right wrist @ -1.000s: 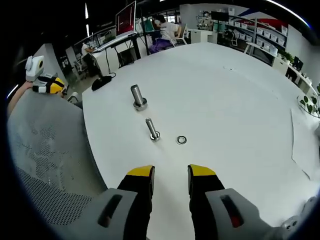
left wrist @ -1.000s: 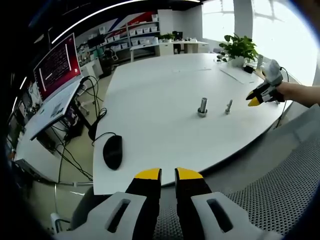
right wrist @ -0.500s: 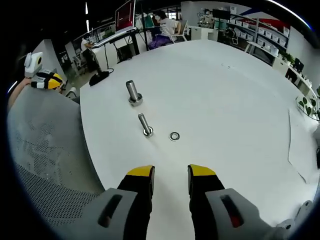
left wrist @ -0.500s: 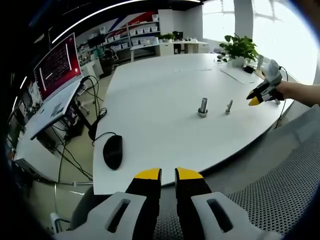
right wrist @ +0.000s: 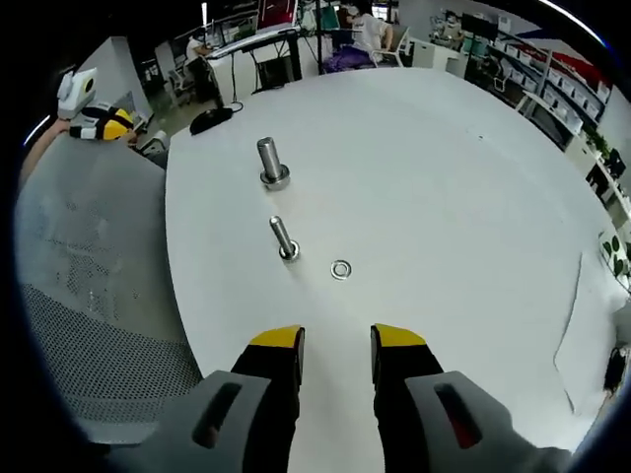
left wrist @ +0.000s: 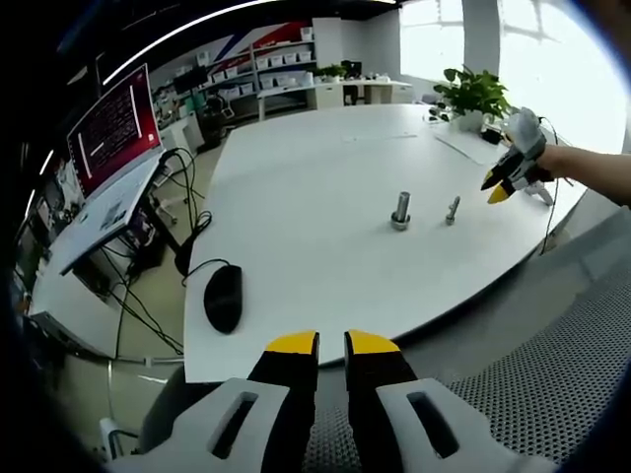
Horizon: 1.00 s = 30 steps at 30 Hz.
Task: Place the washer onto the threaded stud by aligning its center hole with the stud, sliding it down to the base, and recovering from edge contact or off-axis alignment until the washer reaches the visible bottom stop.
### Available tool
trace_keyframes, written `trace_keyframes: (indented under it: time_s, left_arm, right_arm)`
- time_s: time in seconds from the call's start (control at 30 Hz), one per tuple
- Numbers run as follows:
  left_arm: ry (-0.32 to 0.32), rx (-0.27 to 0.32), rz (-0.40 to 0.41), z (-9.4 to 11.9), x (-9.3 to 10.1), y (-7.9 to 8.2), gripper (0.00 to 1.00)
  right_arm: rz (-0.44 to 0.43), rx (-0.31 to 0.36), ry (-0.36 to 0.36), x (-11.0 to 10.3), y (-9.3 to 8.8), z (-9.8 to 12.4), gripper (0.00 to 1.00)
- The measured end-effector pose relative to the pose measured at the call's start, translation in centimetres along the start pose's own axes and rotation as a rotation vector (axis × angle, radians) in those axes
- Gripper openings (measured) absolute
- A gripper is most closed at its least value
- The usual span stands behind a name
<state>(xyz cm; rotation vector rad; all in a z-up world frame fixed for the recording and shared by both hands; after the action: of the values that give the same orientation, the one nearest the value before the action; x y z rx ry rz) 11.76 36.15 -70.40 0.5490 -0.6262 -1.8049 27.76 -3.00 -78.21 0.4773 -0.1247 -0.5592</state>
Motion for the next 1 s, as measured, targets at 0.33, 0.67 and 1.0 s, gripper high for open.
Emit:
trace_keyframes:
  time_s: [0.33,0.67,1.0]
  left_arm:
    - [-0.003,-0.008,-0.008,0.0,0.1,0.0,0.07]
    - [0.002,-0.006,-0.005,-0.1,0.0,0.0,0.07]
    - [-0.002,-0.001,0.000,-0.1,0.1,0.0,0.08]
  right_arm:
    - [0.161,-0.148,0.057,0.9,0.7,-2.2,0.29]
    - [0.252,-0.197,0.068,1.3,2.6,-5.6,0.29]
    - [0.300,-0.232,0.081,1.1,3.3,-7.1,0.29]
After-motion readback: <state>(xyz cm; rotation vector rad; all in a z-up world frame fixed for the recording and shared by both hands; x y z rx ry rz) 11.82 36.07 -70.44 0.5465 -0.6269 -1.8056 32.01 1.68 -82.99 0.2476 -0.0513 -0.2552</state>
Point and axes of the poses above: the point that each gripper's makers call its tool centre point, and the gripper's own axes: z roughly backward along the fingers, x roughly to its right, y roughly out of its top, the point moved 4 cm from there along z, roughly backward along the fingers, and after that the axes turned 2 degrees about -x, right-handed, at the moved point
